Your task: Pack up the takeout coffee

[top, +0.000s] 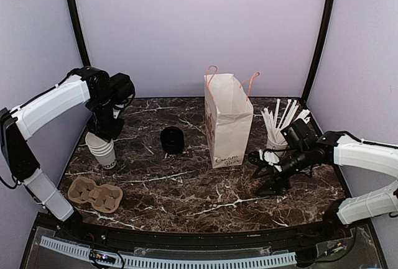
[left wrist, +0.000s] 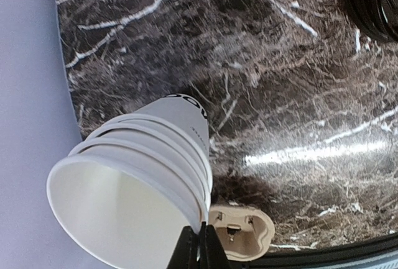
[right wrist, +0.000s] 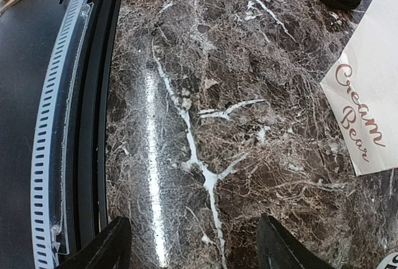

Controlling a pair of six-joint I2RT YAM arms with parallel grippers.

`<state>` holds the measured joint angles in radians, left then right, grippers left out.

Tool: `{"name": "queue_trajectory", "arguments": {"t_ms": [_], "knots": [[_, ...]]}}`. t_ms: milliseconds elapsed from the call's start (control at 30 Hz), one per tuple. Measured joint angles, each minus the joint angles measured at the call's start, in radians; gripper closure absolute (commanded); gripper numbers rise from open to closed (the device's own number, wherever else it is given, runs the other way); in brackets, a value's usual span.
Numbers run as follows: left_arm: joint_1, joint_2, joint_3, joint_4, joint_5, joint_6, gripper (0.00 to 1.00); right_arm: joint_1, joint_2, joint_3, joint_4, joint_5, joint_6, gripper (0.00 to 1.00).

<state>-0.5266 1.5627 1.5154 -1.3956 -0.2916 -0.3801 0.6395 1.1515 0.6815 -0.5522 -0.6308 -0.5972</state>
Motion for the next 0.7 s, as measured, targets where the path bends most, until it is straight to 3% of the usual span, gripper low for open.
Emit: {"name": "queue_trajectory", "arguments": {"t_ms": [167,433,700], "knots": [[0.000,0.104,0.123,0.007,-0.108,0.066,1.00,-0.006,-0.005,-0.001,0.000,0.004,0.000,0.30],[0.007,0.240,0.312,0.105,-0.116,0.194,1.00,-0.034,-0.019,-0.002,0.002,0.004,0.001,0.29],[0.093,0.301,0.472,0.227,-0.060,0.264,1.00,-0.058,-0.019,-0.002,0.007,0.018,0.005,0.29]]}}
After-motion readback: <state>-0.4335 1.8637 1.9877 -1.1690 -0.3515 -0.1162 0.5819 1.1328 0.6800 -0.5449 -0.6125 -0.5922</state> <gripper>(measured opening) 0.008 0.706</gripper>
